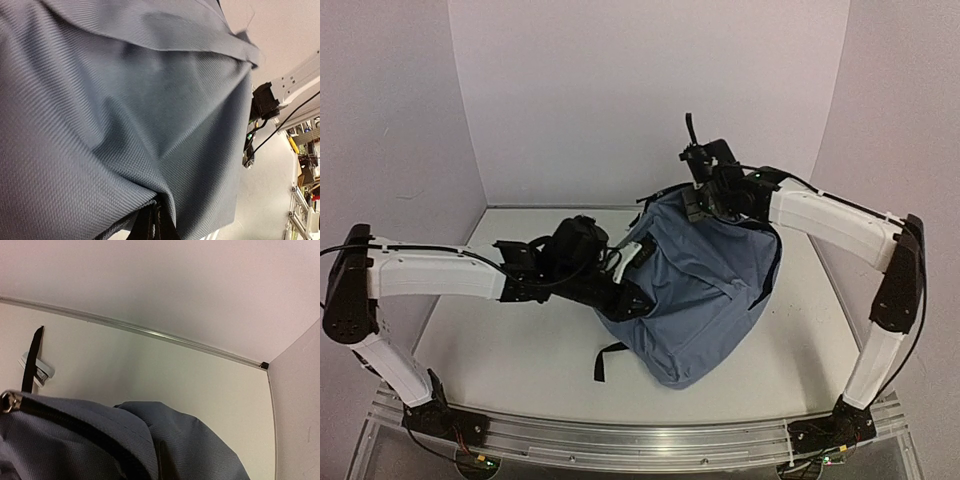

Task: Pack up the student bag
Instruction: Adjust the student bag at the center of the board.

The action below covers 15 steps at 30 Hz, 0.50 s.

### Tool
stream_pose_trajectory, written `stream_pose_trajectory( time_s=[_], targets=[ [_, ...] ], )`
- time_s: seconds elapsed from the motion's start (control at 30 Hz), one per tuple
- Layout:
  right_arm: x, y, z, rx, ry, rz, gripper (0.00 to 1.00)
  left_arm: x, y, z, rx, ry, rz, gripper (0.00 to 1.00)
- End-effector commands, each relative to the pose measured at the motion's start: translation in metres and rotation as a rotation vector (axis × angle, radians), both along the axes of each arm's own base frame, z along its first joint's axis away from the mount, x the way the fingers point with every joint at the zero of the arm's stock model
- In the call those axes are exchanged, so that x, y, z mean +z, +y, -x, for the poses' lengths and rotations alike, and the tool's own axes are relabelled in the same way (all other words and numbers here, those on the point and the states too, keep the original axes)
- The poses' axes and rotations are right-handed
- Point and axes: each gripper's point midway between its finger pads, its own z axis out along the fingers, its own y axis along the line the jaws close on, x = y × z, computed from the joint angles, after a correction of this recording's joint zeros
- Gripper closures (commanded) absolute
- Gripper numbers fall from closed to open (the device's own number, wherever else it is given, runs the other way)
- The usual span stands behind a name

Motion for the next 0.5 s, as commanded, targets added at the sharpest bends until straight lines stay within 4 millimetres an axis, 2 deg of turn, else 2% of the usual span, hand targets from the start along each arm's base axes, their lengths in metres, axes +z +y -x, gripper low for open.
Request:
stream_pose_trajectory(
  time_s=[0.0,0.2,0.23,0.3,0.33,0.4,0.43,0.47],
  targets=[
    [0.066,0.049,-0.030,0.079,-0.232,-0.211,1.00,0.090,-0.056,0.033,-0.212,-0.093,0.324,1.00],
    [0.046,0.126,-0.024,0.397,-0.159,-0.387,1.00,0.053,-0.074,0.040,-0.250,0.010,0.281,1.00],
    [0.042,0.133,-0.024,0.421,-0.144,-0.402,1.00,0.050,-0.074,0.041,-0.252,0.021,0.274,0.99],
    [0.037,0.136,-0.026,0.414,-0.128,-0.426,0.95,0.050,-0.071,0.038,-0.226,0.022,0.260,0.87],
    [0.035,0.132,-0.027,0.390,-0.126,-0.427,0.84,0.051,-0.068,0.036,-0.206,0.016,0.252,0.76],
    [0.036,0.121,-0.027,0.341,-0.131,-0.424,0.51,0.056,-0.056,0.031,-0.146,-0.008,0.238,0.50],
    [0.038,0.115,-0.025,0.321,-0.133,-0.423,0.38,0.064,-0.046,0.030,-0.113,-0.027,0.242,0.42],
    [0.042,0.107,-0.021,0.304,-0.135,-0.425,0.31,0.067,-0.036,0.028,-0.080,-0.039,0.234,0.36]
  ],
)
